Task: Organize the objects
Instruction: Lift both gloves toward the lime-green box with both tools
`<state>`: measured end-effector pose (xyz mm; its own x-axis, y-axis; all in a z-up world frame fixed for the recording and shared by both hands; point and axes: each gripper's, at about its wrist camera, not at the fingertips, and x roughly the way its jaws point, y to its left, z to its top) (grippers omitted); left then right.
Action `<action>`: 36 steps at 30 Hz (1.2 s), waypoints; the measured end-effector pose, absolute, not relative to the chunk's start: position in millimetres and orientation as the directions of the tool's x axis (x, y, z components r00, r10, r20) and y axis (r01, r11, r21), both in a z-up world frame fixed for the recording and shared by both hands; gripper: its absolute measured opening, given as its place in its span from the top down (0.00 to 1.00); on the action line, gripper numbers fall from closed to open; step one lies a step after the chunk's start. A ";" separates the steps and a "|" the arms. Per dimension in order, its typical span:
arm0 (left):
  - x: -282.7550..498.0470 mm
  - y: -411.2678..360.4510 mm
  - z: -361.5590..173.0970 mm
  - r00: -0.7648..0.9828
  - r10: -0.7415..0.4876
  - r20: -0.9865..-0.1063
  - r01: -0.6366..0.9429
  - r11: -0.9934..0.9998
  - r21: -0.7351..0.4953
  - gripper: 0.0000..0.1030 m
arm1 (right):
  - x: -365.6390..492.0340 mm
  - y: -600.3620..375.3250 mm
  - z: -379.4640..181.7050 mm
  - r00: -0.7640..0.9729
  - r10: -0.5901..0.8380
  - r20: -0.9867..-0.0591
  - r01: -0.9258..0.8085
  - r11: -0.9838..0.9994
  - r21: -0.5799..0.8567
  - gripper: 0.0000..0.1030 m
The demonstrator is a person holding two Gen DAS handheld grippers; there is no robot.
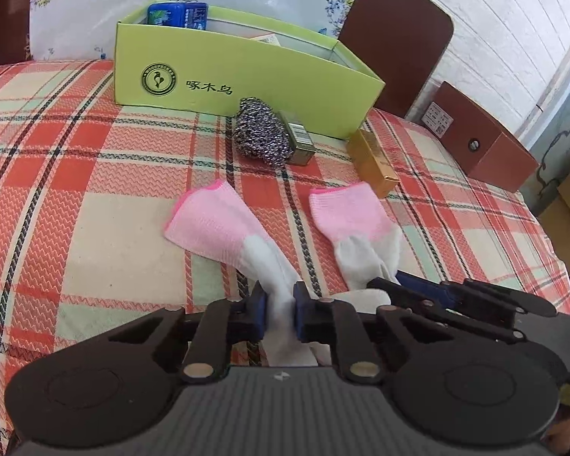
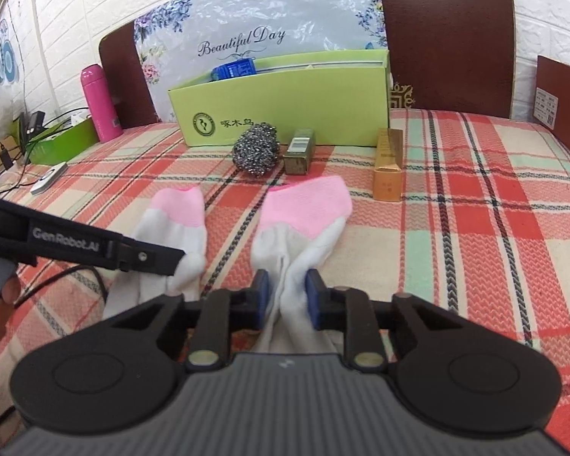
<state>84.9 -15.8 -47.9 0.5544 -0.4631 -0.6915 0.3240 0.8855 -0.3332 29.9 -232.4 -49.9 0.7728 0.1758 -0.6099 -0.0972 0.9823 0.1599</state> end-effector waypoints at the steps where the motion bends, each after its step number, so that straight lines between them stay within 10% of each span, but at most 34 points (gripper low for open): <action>1: 85.0 -14.4 -45.9 0.550 -0.473 -0.688 0.328 0.880 -0.342 0.88 | 29.8 -232.6 -47.2 0.772 0.191 -0.606 -0.105 0.979 0.174 0.85; 24: 190.1 -17.7 100.5 0.754 -0.525 -0.395 0.432 0.849 -0.304 0.89 | 116.9 -273.9 70.5 0.953 0.107 -0.282 -0.080 0.991 0.106 0.86; 36: 283.8 -34.0 78.1 0.742 -0.499 -0.447 0.384 0.864 -0.326 0.88 | 215.2 -268.7 53.3 0.948 0.050 -0.315 -0.054 0.999 -0.003 0.85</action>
